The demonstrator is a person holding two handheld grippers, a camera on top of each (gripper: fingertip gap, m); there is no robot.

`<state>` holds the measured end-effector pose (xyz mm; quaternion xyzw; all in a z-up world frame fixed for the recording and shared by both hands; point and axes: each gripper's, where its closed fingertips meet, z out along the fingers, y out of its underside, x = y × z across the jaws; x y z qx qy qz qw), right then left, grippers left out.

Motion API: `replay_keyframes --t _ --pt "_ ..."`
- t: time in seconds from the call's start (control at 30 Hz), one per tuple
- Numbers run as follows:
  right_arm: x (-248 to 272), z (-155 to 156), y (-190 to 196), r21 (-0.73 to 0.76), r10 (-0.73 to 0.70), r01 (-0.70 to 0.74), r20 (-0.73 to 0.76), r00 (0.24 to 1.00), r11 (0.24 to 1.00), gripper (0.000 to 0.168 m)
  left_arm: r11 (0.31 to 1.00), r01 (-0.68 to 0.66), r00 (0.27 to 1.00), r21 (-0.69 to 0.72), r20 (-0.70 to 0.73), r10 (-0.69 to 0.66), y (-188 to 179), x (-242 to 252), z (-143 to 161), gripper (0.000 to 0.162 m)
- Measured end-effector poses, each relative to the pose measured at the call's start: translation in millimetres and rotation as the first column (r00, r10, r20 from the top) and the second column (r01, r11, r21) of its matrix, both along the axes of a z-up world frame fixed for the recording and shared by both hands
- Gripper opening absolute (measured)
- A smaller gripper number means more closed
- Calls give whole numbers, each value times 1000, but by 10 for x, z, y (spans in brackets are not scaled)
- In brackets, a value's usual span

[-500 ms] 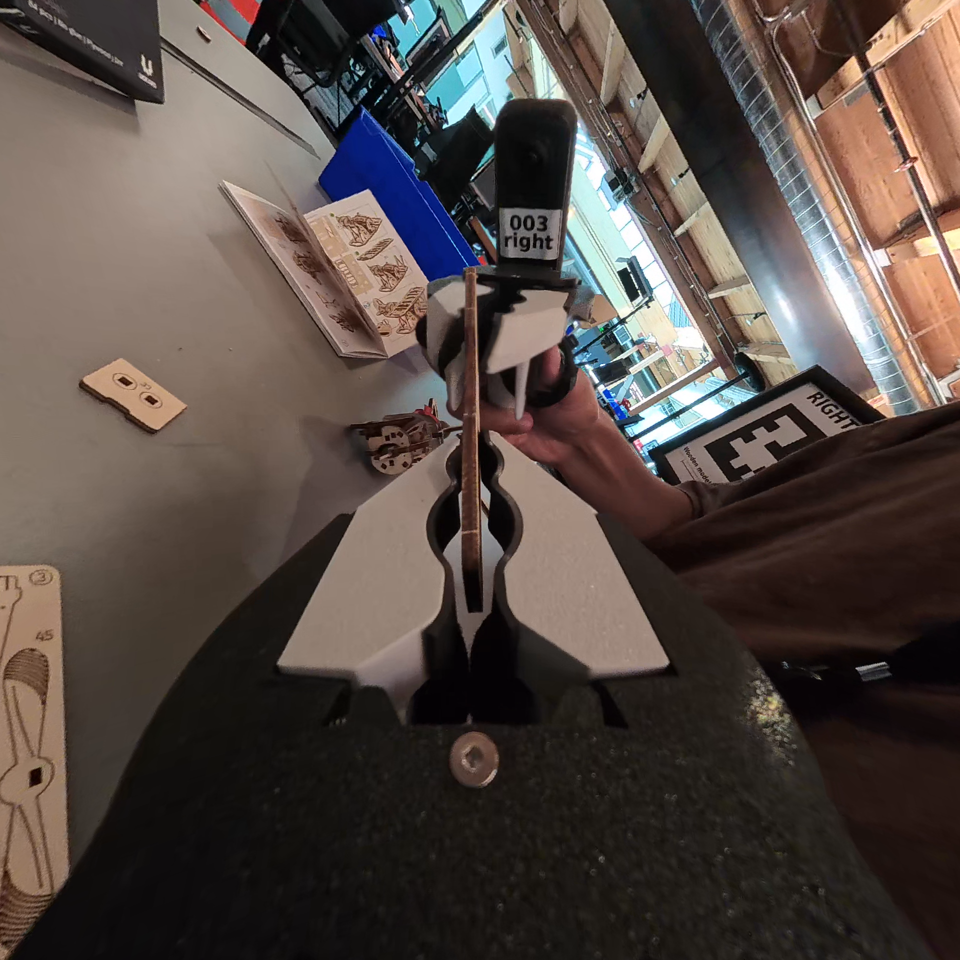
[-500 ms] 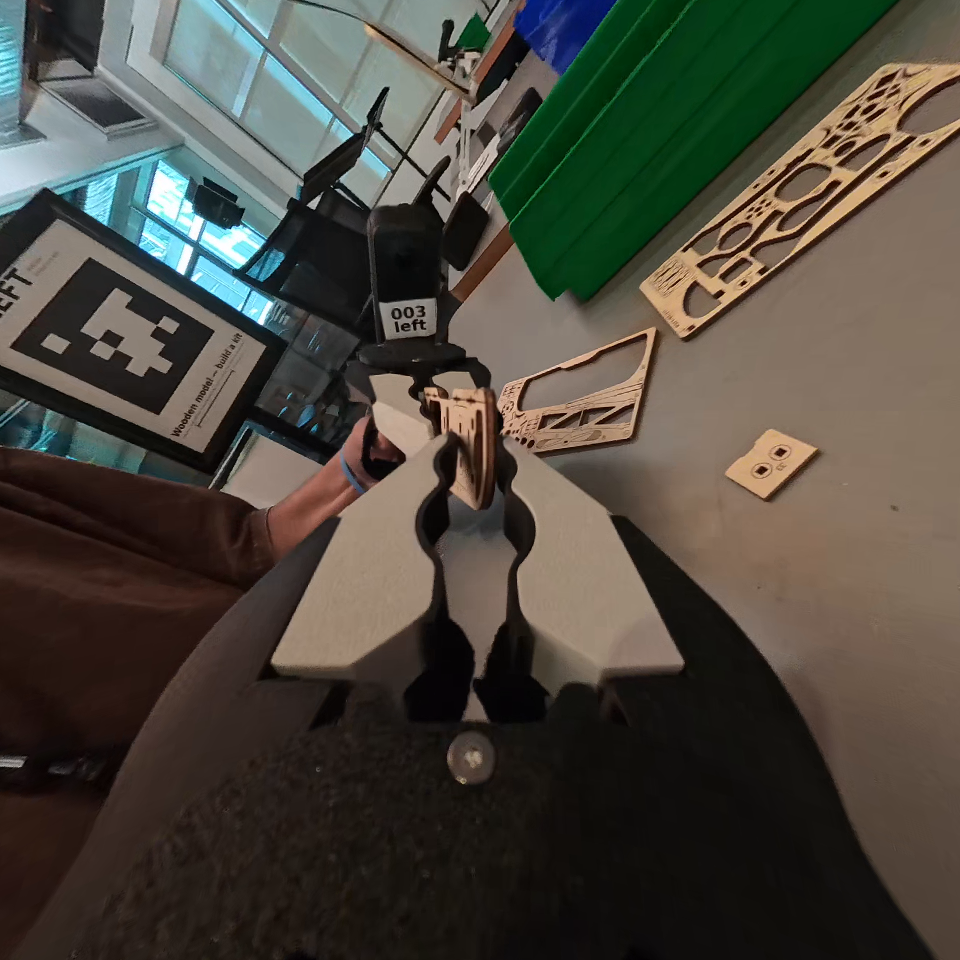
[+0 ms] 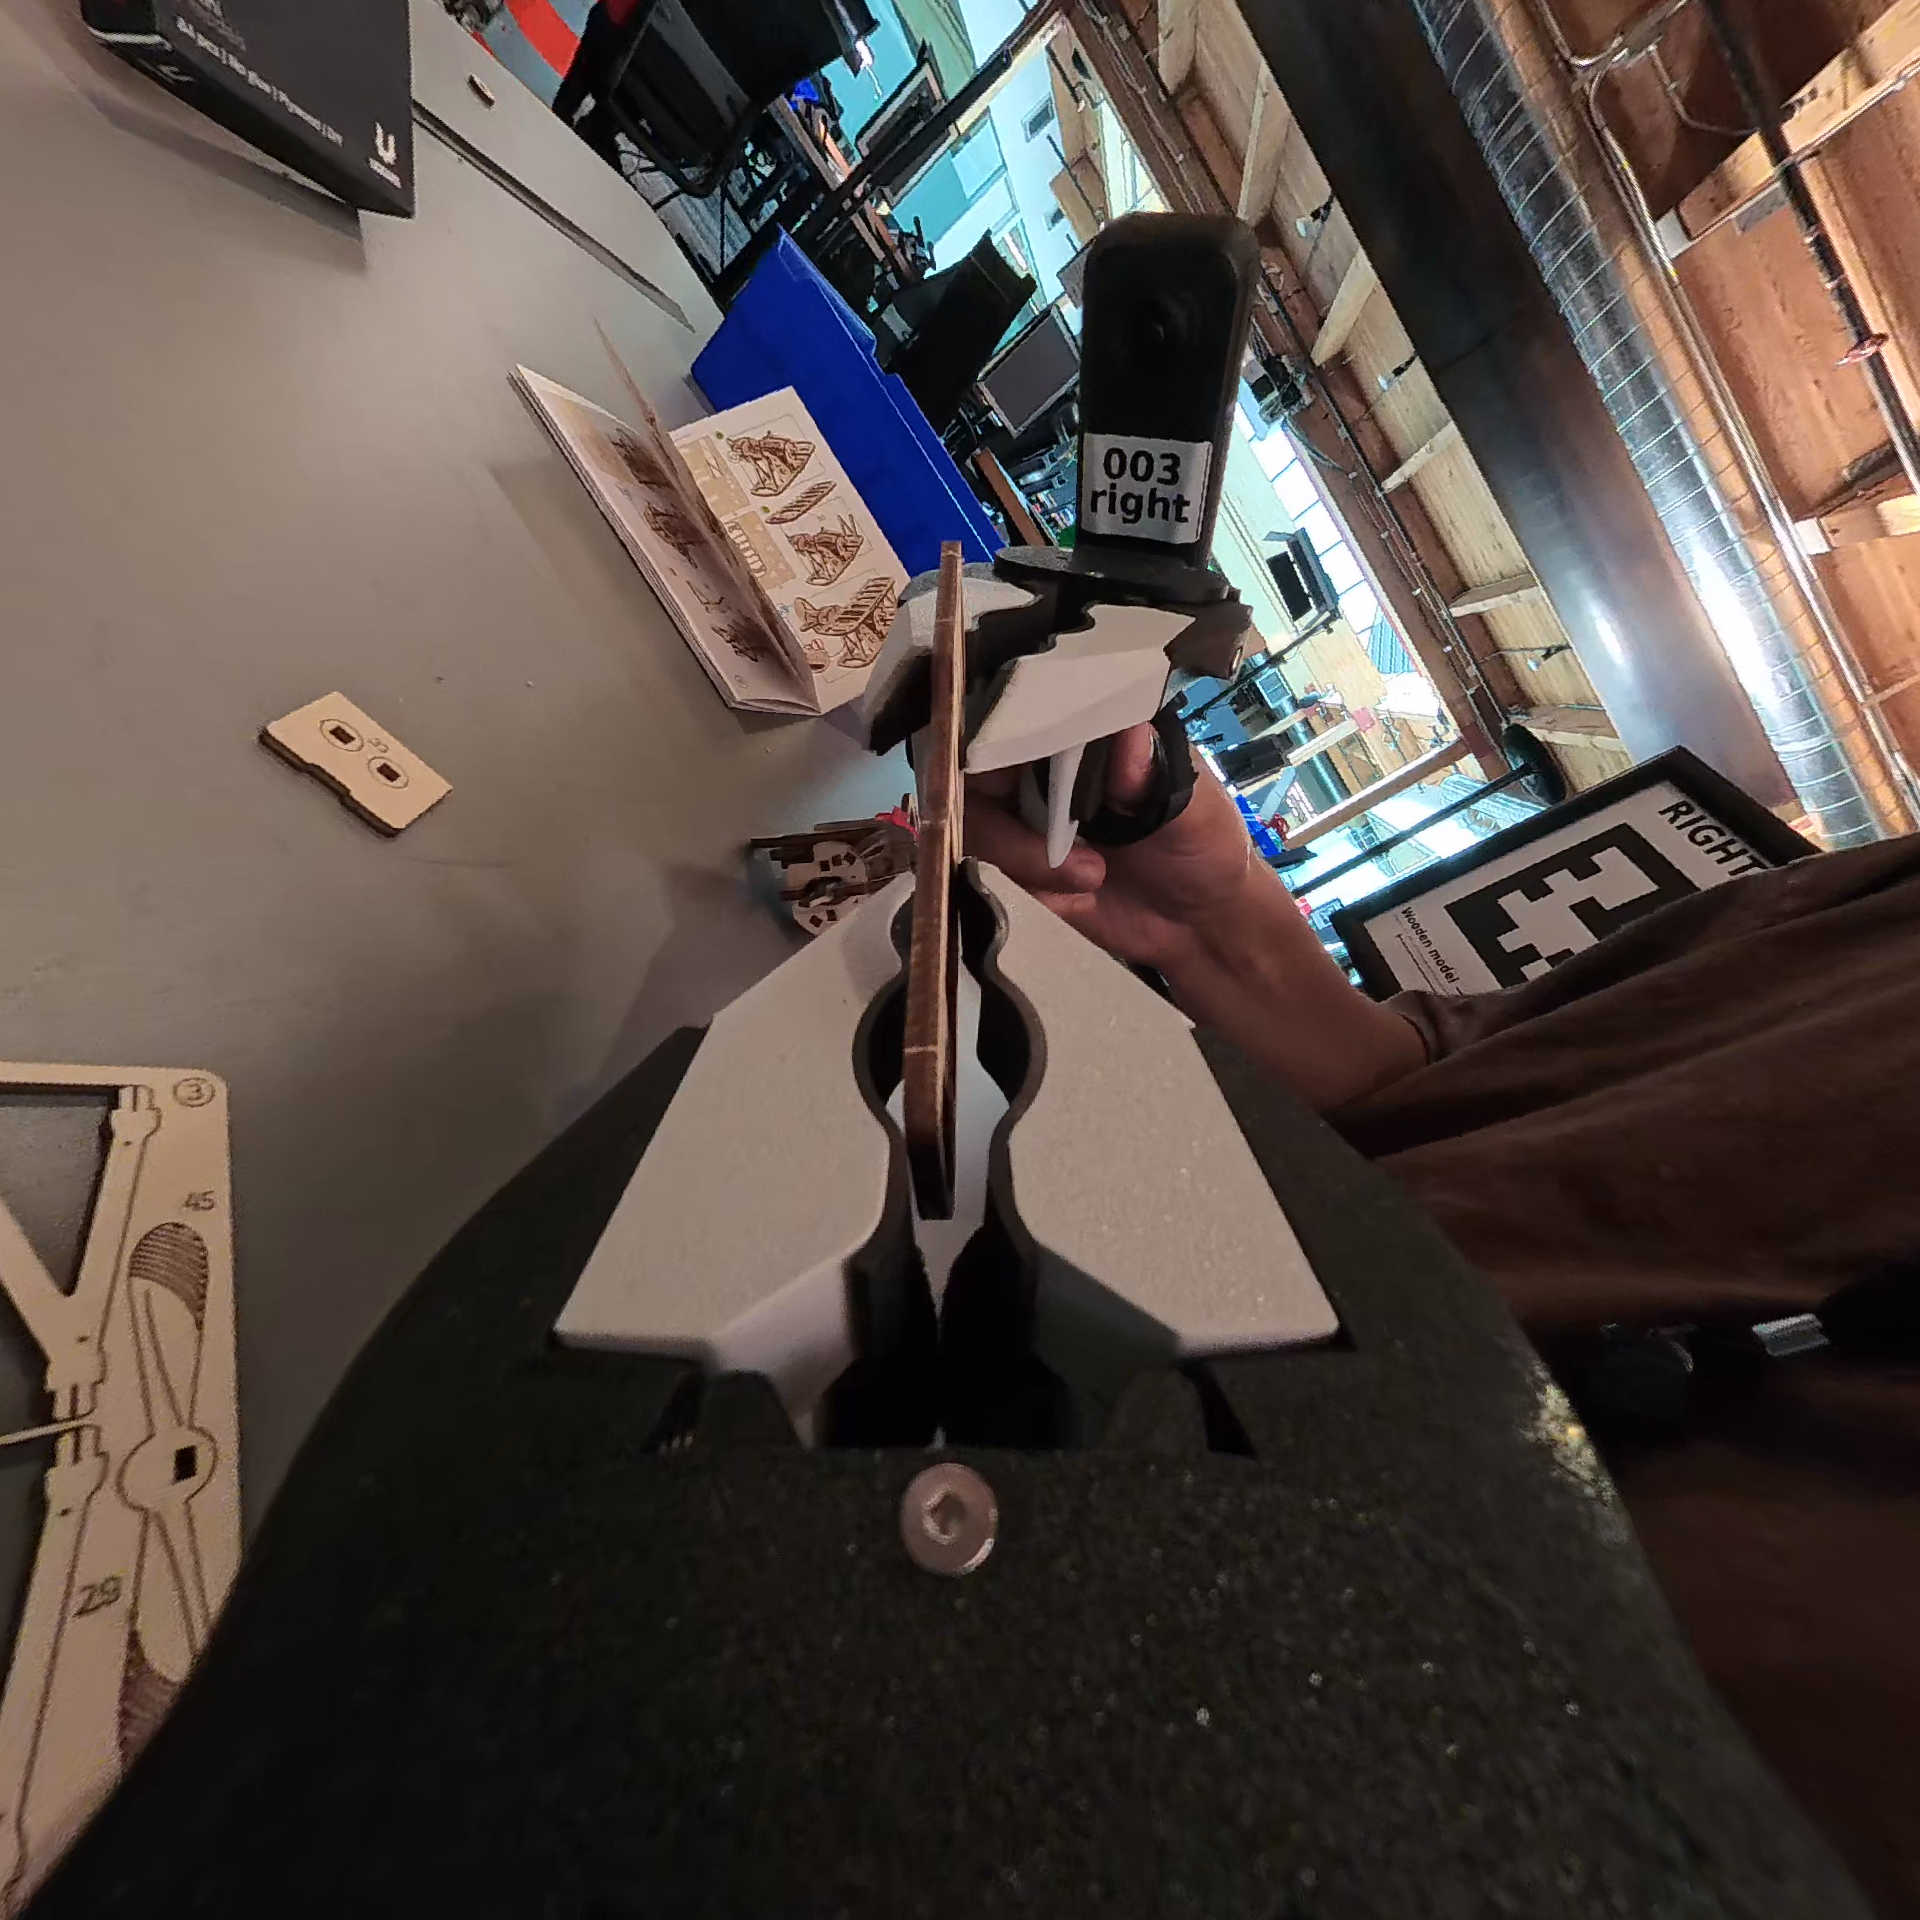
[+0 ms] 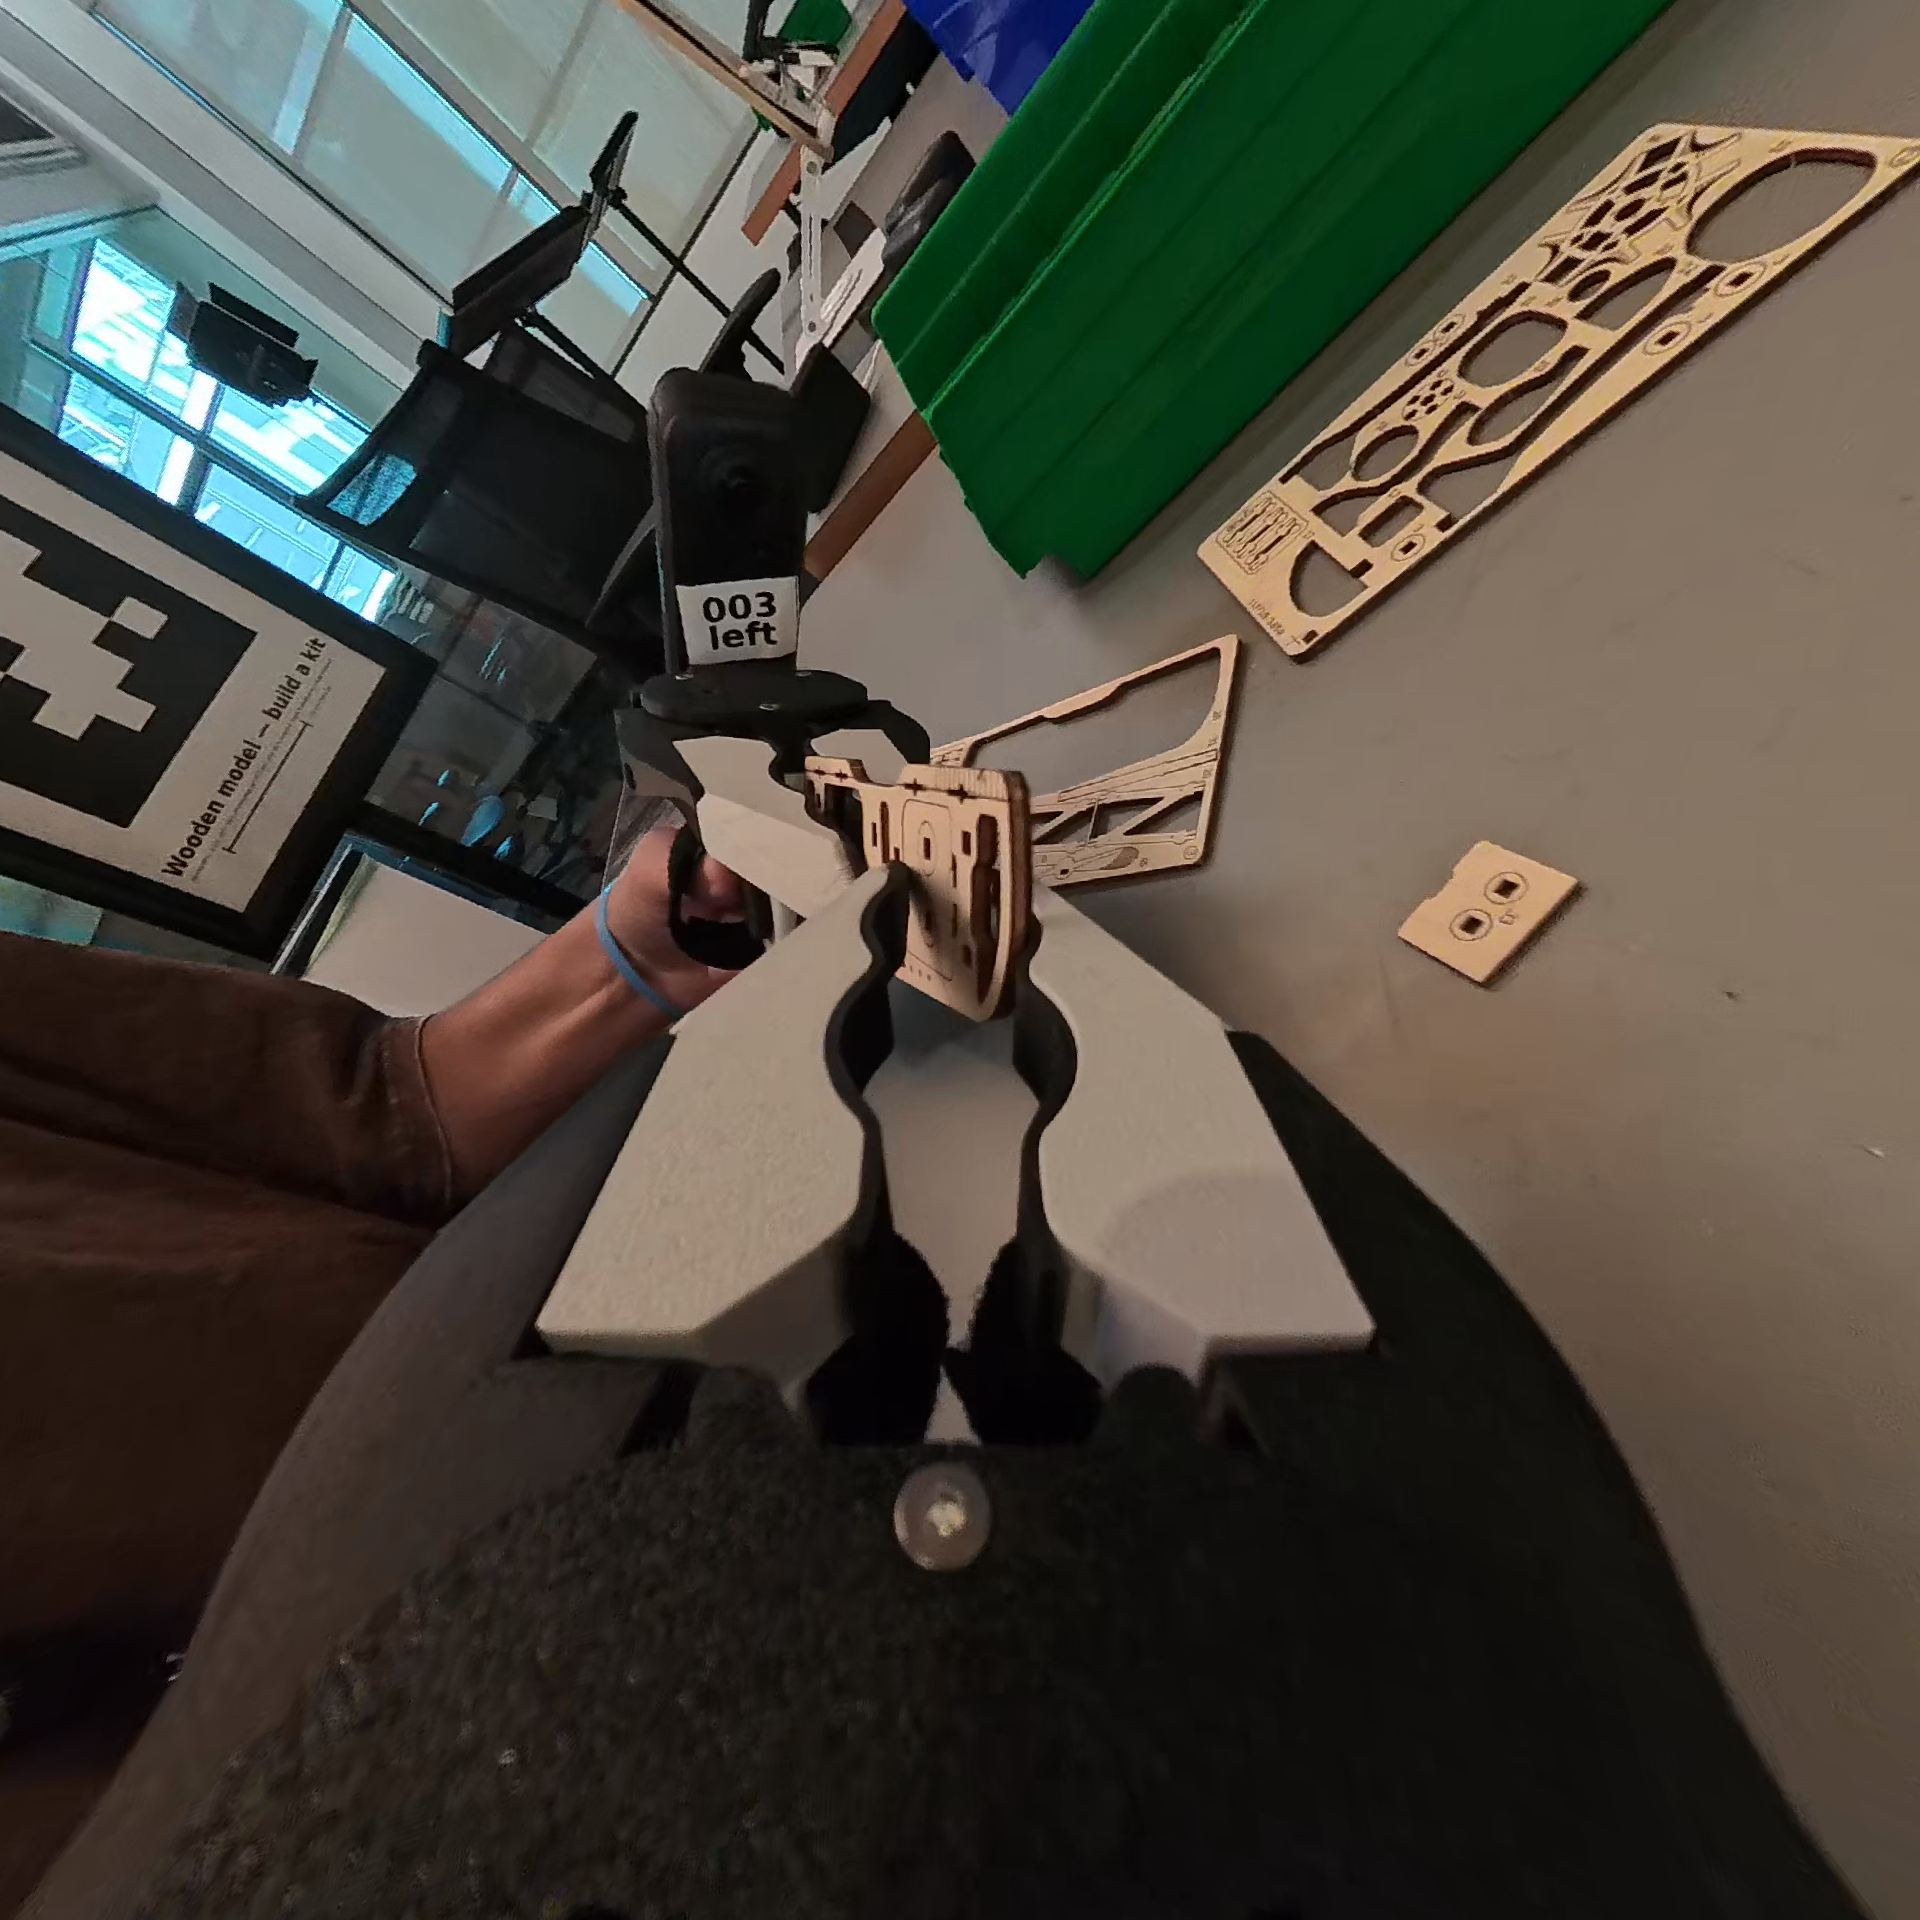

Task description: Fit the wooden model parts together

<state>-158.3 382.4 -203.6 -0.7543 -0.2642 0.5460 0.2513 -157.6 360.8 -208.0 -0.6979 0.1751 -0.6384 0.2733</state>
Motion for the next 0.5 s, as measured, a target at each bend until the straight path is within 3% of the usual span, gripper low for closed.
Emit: replay_keyframes --t 0.5 --pt "144 -88 -36 88 23 -32 92 996 996 17 999 -38 998 24 -44 39 -51 139 -67 0"
